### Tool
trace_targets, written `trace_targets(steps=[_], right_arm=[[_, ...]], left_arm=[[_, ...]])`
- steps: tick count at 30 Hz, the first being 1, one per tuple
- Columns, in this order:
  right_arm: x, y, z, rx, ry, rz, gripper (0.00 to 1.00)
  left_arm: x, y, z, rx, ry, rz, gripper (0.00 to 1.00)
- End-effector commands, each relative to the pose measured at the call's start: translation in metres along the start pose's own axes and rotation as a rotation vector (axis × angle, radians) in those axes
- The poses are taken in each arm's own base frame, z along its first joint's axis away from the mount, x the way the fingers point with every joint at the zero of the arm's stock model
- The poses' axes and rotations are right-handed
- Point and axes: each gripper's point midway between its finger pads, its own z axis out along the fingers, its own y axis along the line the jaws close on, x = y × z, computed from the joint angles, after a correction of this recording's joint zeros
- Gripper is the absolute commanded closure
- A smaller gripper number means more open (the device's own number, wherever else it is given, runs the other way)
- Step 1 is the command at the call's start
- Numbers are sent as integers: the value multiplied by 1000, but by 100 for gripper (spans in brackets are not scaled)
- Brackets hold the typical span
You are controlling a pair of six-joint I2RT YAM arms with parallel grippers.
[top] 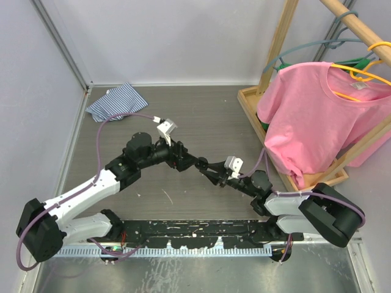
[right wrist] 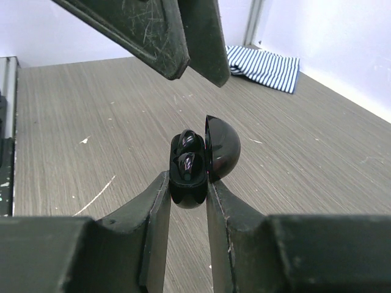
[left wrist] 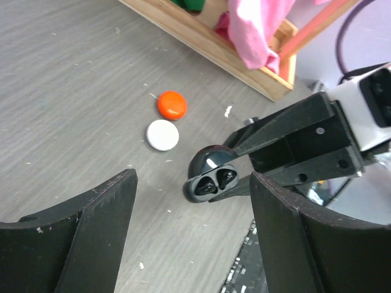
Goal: Insert the wireless bluetooth earbuds into the charging case
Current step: Close the charging case.
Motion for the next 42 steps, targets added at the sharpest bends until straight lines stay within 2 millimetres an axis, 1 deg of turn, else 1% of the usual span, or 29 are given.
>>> trace_targets(steps=[1, 5, 9, 13, 20, 29, 34, 36, 38, 42], right_arm=[[-33, 11, 13, -95, -95, -35, 98], [-35, 20, 19, -159, -87, -15, 98], [-40, 21, 23, -173, -96, -3, 98], [-41, 23, 24, -184, -97, 9, 98], [-39, 25, 25, -204, -85, 36, 98], [-32, 23, 27, -207, -54, 70, 97], [-26, 21, 28, -201, -19, 86, 96], [-24, 19, 28, -193, -2, 99, 96], [-18, 16, 28, -174, 32, 122, 96], [-9, 8, 25, -112, 94, 177, 96]], left_arm=[[-19, -32, -9, 169, 15, -69, 24], [-20, -37, -9, 228, 34, -120, 24], [-13, -42, -7, 275, 82, -158, 25], [-10, -47, -8, 322, 98, -177, 27], [-12, -62, -13, 421, 99, -183, 32], [-18, -72, -19, 471, 87, -156, 35], [-18, -65, -21, 431, 78, -139, 36], [-17, -58, -22, 391, 73, -132, 35], [-16, -47, -23, 319, 60, -112, 34], [-15, -10, -28, 86, -4, -64, 30]])
